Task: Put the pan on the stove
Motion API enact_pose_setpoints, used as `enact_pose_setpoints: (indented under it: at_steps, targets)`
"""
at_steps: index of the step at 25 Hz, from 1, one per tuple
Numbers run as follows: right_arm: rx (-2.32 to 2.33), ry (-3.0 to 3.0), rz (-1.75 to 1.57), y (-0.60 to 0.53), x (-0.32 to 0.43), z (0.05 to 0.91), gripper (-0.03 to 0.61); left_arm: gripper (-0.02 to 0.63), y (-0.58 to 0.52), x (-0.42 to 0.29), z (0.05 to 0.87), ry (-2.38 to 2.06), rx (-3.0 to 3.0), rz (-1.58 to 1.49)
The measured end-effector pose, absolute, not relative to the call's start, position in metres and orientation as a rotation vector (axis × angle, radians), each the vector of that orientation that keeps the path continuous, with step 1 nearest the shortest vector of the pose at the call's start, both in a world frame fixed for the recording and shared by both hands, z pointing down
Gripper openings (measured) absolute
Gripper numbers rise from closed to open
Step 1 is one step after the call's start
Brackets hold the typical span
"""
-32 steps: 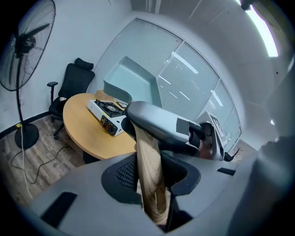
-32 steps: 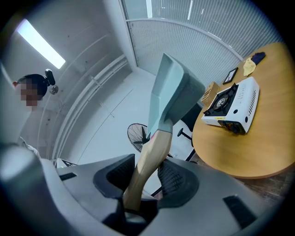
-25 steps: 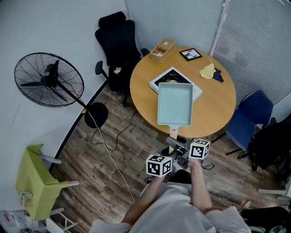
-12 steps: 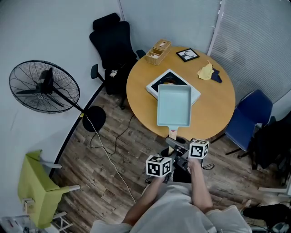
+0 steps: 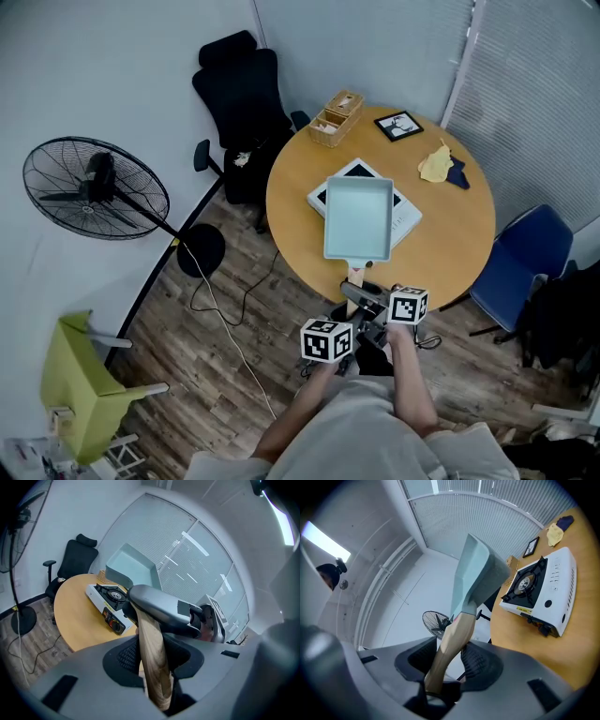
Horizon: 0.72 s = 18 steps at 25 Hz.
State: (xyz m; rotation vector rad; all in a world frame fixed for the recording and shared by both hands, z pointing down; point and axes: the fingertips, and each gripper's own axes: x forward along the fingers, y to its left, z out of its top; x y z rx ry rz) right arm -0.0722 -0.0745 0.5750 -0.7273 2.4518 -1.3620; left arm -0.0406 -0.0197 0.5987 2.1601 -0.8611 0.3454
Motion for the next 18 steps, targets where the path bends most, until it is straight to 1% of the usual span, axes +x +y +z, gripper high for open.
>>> enact_pose_setpoints:
  at_steps: [18]
  targets:
    - [-0.645,2.405,-1.434,-0.183,-0.039,0.579,0.167,0.127,-0.129,-0.006,0.603,-0.926,2.125,0.331]
